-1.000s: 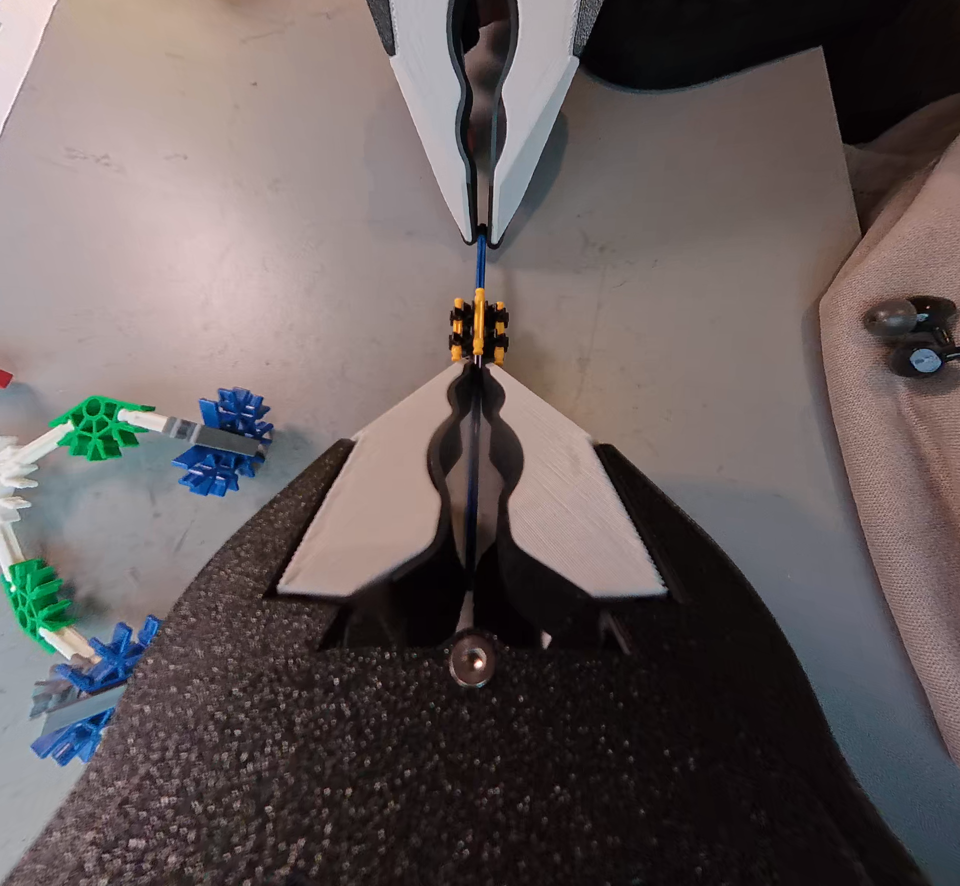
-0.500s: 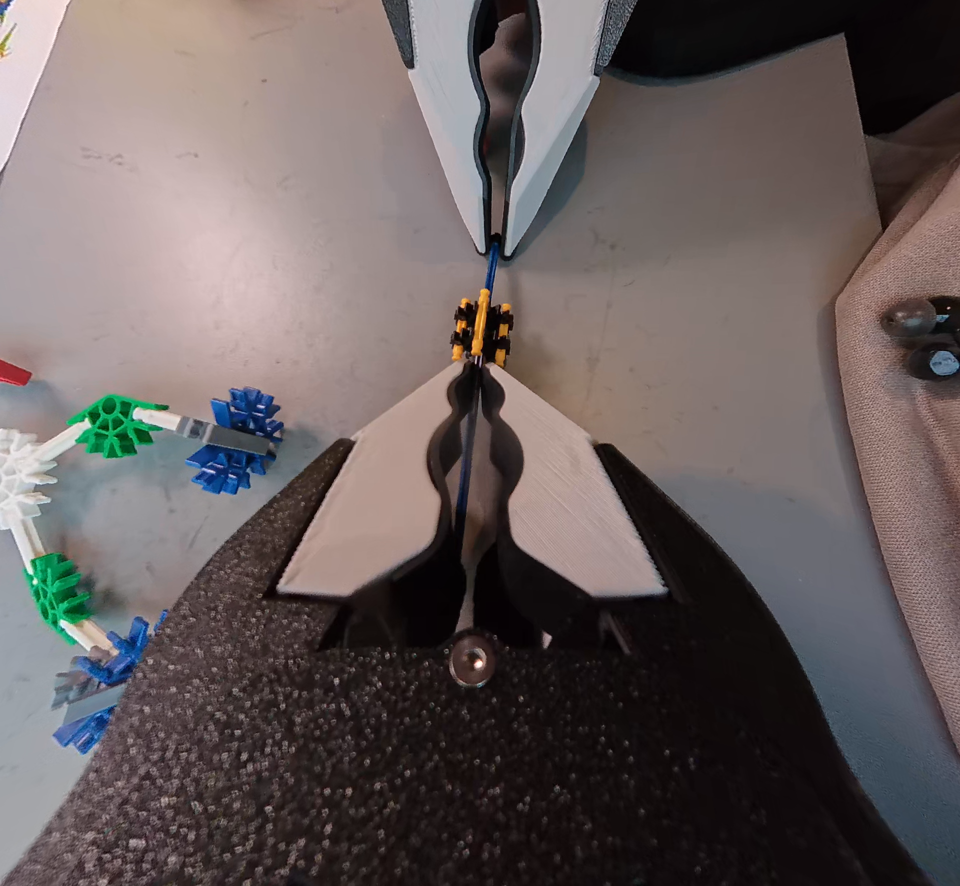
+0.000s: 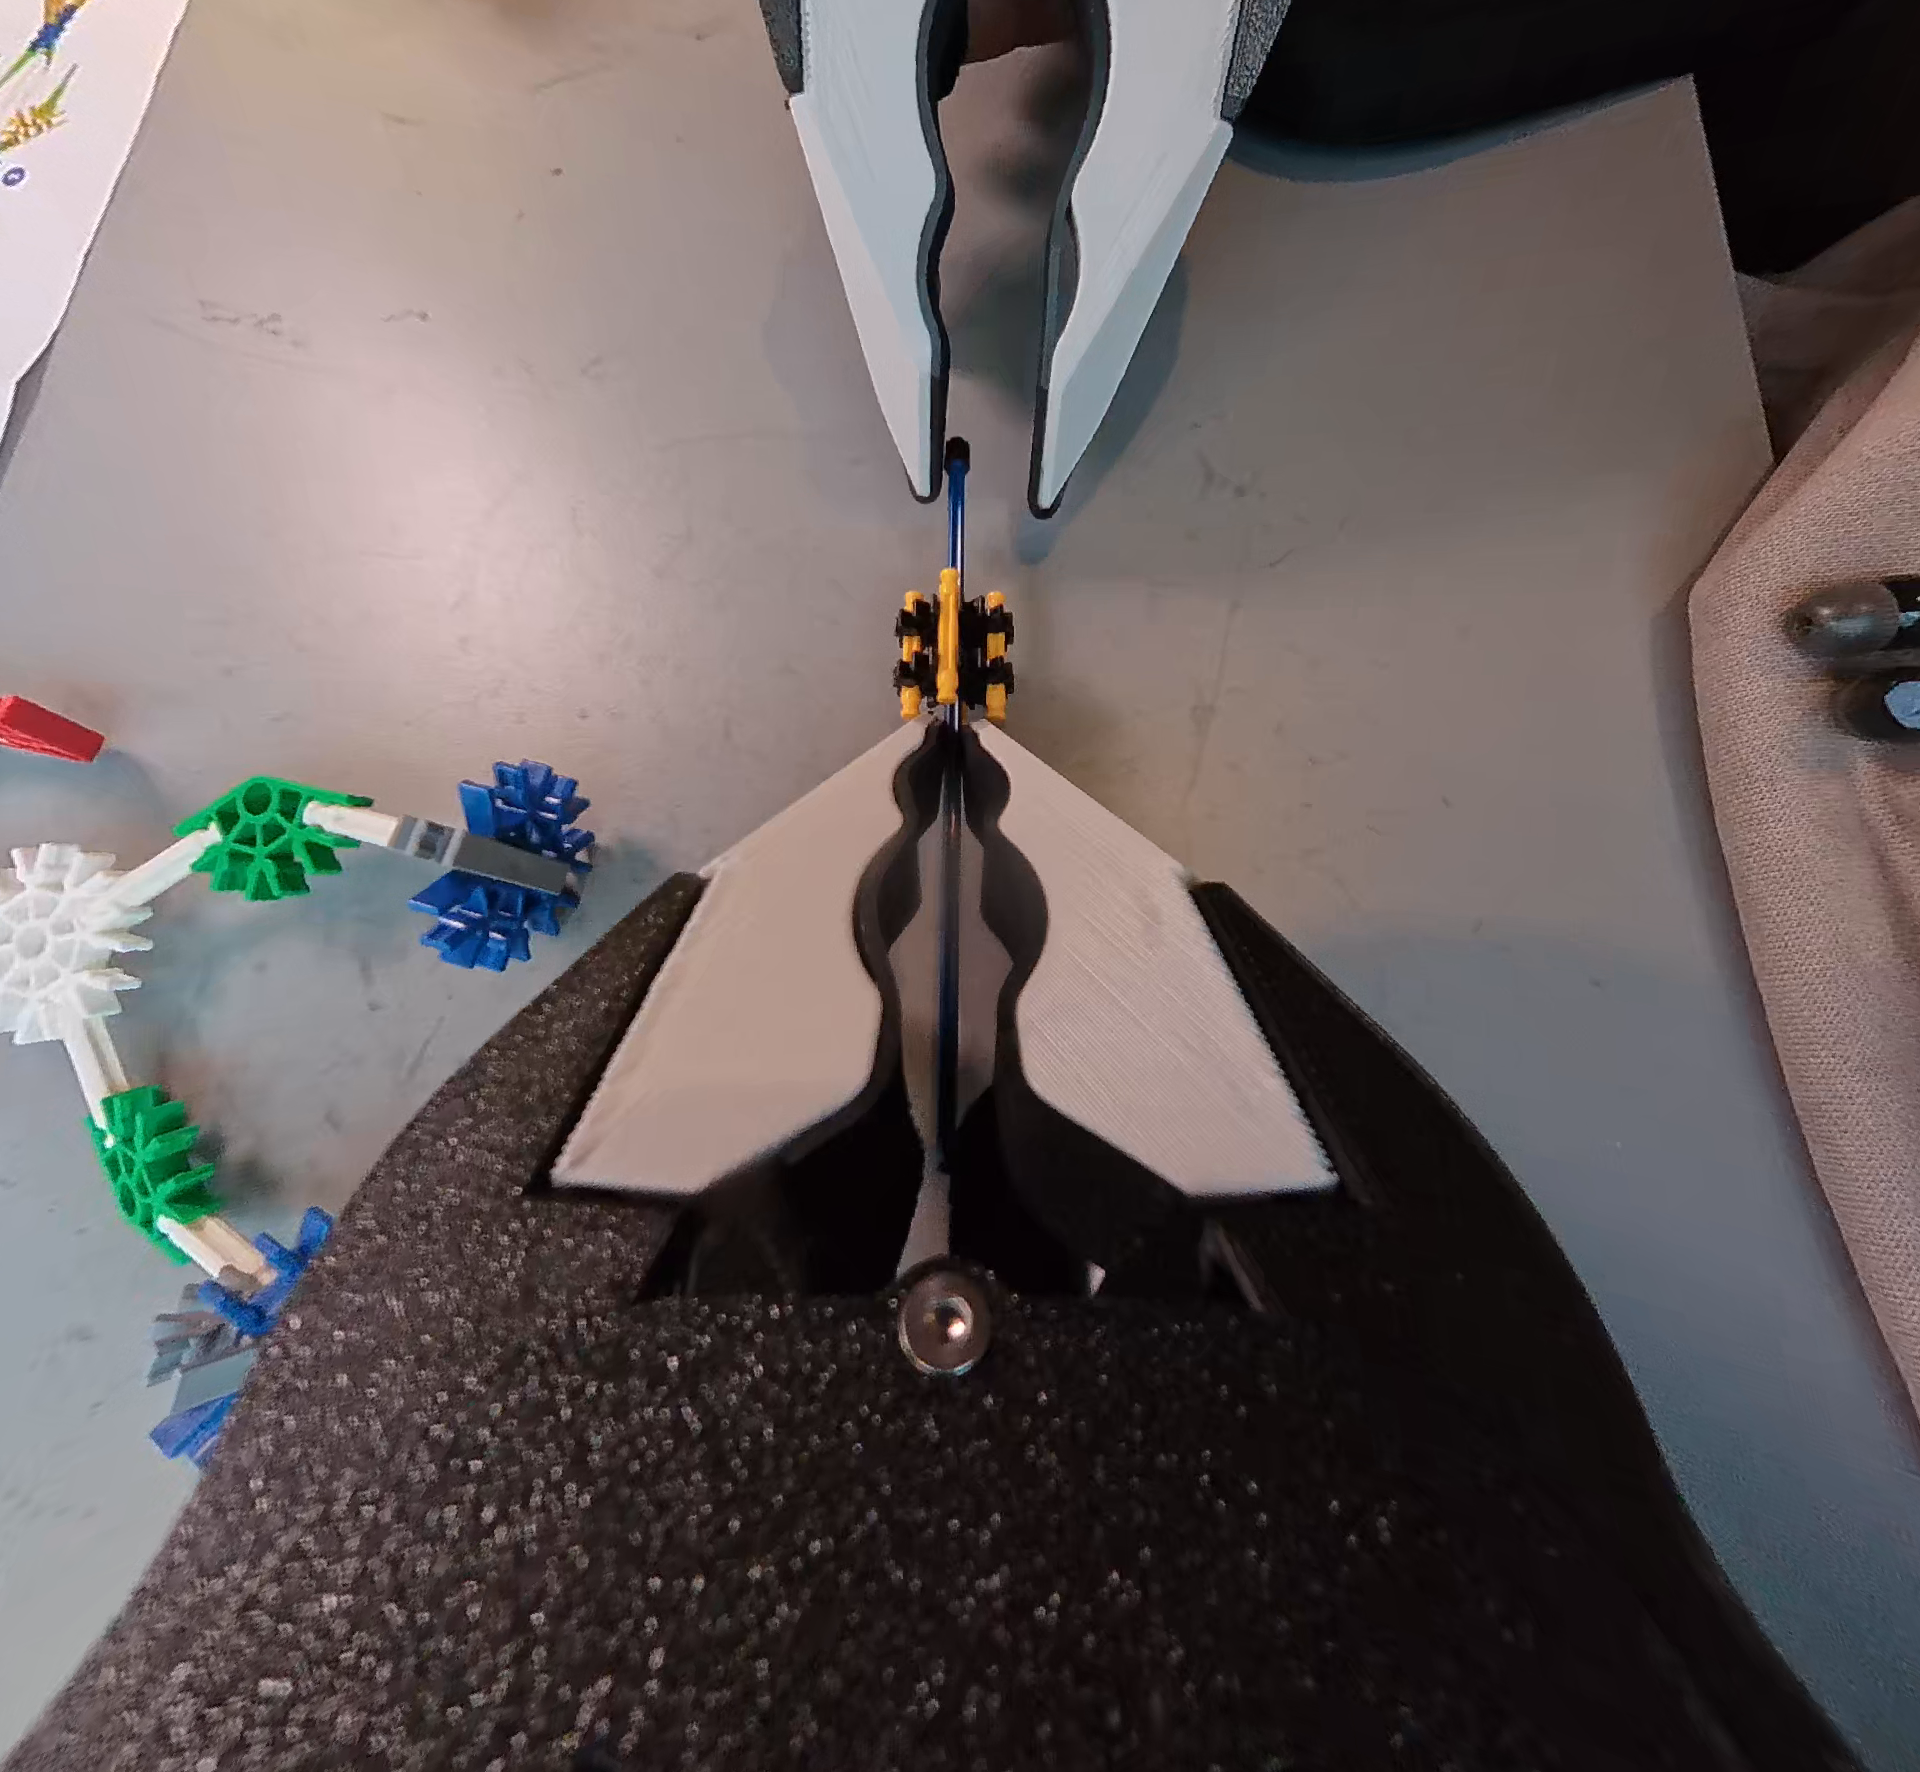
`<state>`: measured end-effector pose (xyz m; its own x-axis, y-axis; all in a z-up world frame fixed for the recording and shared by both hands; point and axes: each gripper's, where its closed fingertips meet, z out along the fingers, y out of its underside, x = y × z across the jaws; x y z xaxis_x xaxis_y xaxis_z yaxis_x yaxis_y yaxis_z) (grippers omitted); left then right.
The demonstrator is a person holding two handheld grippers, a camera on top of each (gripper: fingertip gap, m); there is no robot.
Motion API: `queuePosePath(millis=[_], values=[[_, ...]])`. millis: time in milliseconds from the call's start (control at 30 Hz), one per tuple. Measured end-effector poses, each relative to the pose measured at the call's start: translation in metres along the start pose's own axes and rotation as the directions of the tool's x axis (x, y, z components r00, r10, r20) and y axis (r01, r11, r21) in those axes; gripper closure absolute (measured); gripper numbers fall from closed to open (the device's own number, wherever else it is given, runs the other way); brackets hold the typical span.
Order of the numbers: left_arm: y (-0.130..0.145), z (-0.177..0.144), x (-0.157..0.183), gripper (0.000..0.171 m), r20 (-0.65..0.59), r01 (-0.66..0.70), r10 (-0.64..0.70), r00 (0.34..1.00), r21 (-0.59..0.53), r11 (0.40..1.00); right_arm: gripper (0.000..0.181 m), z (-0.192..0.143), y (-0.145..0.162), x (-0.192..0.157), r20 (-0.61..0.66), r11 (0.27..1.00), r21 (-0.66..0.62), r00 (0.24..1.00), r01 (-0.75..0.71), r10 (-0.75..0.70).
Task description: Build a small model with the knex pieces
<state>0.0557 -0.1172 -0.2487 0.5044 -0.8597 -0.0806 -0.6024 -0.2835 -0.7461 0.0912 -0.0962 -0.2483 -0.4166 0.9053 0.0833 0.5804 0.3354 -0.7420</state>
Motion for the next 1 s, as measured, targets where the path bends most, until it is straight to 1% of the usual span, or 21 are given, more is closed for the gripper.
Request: queuePosePath(millis=[67, 167, 200, 233, 300, 333, 400, 500, 600, 633, 767, 900, 1000], values=[[-0.002, -0.001, -0.001, 0.169, 0.016, -0.013, 0.013, 1.000, -0.003, 1.000, 0.160, 0.002, -0.002, 0.003, -0.026, 1.000, 0.004, 1.000, 0.017, -0.017], [-0.008, -0.002, -0.002, 0.169, 0.033, -0.054, 0.055, 0.998, -0.010, 0.998, 0.143, 0.004, -0.020, 0.006, -0.063, 0.997, 0.044, 0.996, 0.060, -0.057], [-0.013, -0.003, -0.002, 0.169, 0.037, -0.066, 0.066, 0.997, -0.003, 0.998, 0.140, 0.007, -0.026, 0.007, -0.074, 0.995, 0.047, 0.994, 0.084, -0.081], [-0.017, -0.003, -0.001, 0.169, 0.033, -0.073, 0.073, 0.997, 0.005, 0.997, 0.140, 0.010, -0.031, 0.006, -0.077, 0.993, 0.042, 0.991, 0.114, -0.110], [-0.023, -0.004, -0.002, 0.169, 0.032, -0.082, 0.082, 0.996, 0.015, 0.996, 0.159, 0.013, -0.033, 0.006, -0.082, 0.986, 0.014, 0.983, 0.167, -0.165], [-0.022, -0.005, -0.004, 0.169, 0.039, -0.087, 0.086, 0.996, 0.009, 0.996, 0.159, 0.012, -0.032, 0.008, -0.091, 0.984, 0.001, 0.980, 0.176, -0.176], [-0.018, -0.008, -0.009, 0.169, 0.064, -0.088, 0.088, 0.994, 0.004, 0.996, 0.159, 0.005, -0.024, 0.013, -0.102, 0.988, -0.017, 0.982, 0.156, -0.156], [-0.016, -0.013, -0.012, 0.168, 0.069, -0.061, 0.059, 0.996, 0.023, 0.998, 0.158, -0.006, -0.016, 0.017, -0.119, 0.990, -0.027, 0.983, 0.136, -0.139], [-0.015, -0.014, -0.013, 0.169, 0.074, -0.068, 0.066, 0.995, 0.021, 0.997, 0.158, -0.011, -0.010, 0.020, -0.133, 0.990, -0.053, 0.982, 0.129, -0.135], [-0.014, -0.015, -0.013, 0.169, 0.076, -0.070, 0.068, 0.995, 0.019, 0.997, 0.156, -0.013, -0.008, 0.022, -0.138, 0.991, -0.056, 0.982, 0.124, -0.131], [-0.011, -0.014, -0.013, 0.169, 0.073, -0.065, 0.063, 0.995, 0.017, 0.998, 0.144, -0.019, -0.012, 0.023, -0.142, 0.996, -0.004, 0.986, 0.091, -0.090], [-0.009, -0.009, -0.013, 0.168, 0.068, -0.058, 0.057, 0.996, 0.010, 0.998, 0.142, -0.011, -0.018, 0.016, -0.111, 0.994, 0.005, 0.988, 0.106, -0.105], [-0.007, -0.003, -0.015, 0.168, 0.071, -0.062, 0.061, 0.996, 0.004, 0.998, 0.143, 0.002, -0.024, 0.013, -0.086, 0.986, -0.038, 0.983, 0.162, -0.165]])
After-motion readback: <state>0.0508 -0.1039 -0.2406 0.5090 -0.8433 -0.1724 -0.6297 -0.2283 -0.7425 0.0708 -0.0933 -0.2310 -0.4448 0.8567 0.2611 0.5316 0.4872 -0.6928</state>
